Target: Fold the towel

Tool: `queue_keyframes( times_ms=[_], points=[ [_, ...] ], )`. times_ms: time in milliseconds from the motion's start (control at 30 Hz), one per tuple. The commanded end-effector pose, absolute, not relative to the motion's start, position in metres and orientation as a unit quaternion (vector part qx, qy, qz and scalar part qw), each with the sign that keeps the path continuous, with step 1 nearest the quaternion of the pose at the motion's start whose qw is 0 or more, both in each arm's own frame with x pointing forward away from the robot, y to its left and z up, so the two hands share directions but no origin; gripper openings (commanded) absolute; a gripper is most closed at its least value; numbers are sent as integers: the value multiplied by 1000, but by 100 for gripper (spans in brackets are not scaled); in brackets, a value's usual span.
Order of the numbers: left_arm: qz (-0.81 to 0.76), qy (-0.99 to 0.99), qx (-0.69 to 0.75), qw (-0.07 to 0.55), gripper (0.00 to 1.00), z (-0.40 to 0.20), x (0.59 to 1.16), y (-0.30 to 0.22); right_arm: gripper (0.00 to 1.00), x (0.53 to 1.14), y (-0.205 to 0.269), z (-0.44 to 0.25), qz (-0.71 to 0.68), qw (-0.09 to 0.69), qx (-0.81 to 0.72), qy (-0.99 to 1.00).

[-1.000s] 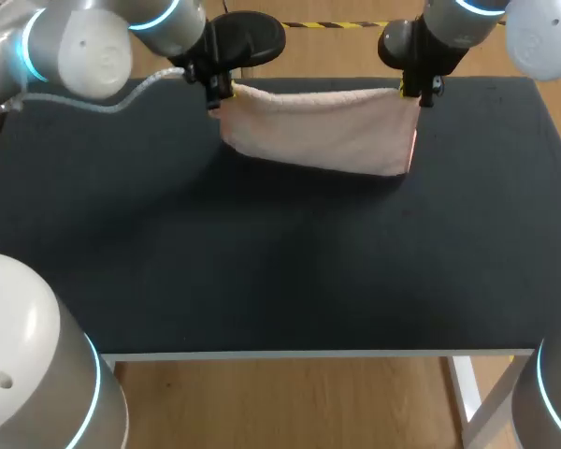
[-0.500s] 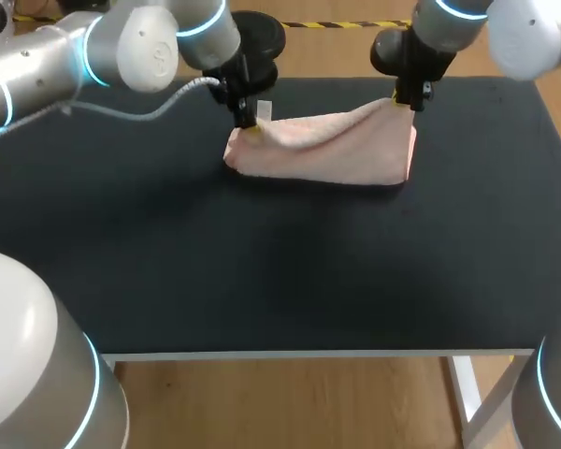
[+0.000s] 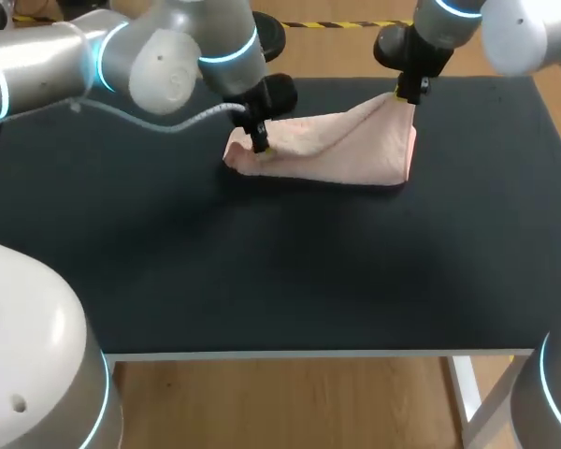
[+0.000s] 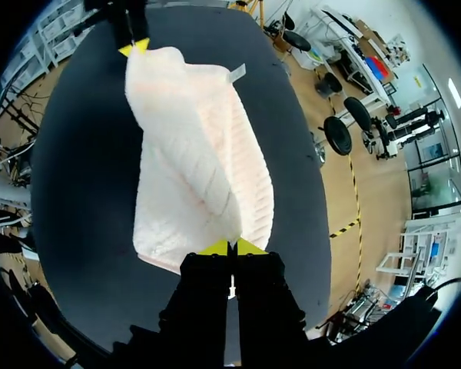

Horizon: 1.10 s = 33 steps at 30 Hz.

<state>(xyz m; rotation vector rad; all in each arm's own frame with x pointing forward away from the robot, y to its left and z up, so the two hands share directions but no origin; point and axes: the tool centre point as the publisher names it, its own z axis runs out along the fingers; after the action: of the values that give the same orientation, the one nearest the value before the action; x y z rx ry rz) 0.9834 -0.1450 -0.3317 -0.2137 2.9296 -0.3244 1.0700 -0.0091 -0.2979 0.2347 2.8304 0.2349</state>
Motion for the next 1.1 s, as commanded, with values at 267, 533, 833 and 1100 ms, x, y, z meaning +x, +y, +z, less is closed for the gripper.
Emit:
queue_keyframes(
  times_ms=[267, 533, 833, 1100],
  points=[
    [-104, 988, 88, 69, 0, -317, 1172, -121, 0, 1093, -5, -305, 82, 137, 74, 984],
    [-108, 990, 71, 48, 0, -330, 1185, -122, 0, 1103, 1, -313, 82, 125, 63, 987],
    [-109, 991, 62, 34, 0, -341, 1186, -120, 0, 1122, 0, -324, 77, 119, 60, 988],
    [-105, 993, 57, 27, 0, -347, 1173, -120, 0, 1135, 0, -337, 69, 112, 58, 990]
  ],
)
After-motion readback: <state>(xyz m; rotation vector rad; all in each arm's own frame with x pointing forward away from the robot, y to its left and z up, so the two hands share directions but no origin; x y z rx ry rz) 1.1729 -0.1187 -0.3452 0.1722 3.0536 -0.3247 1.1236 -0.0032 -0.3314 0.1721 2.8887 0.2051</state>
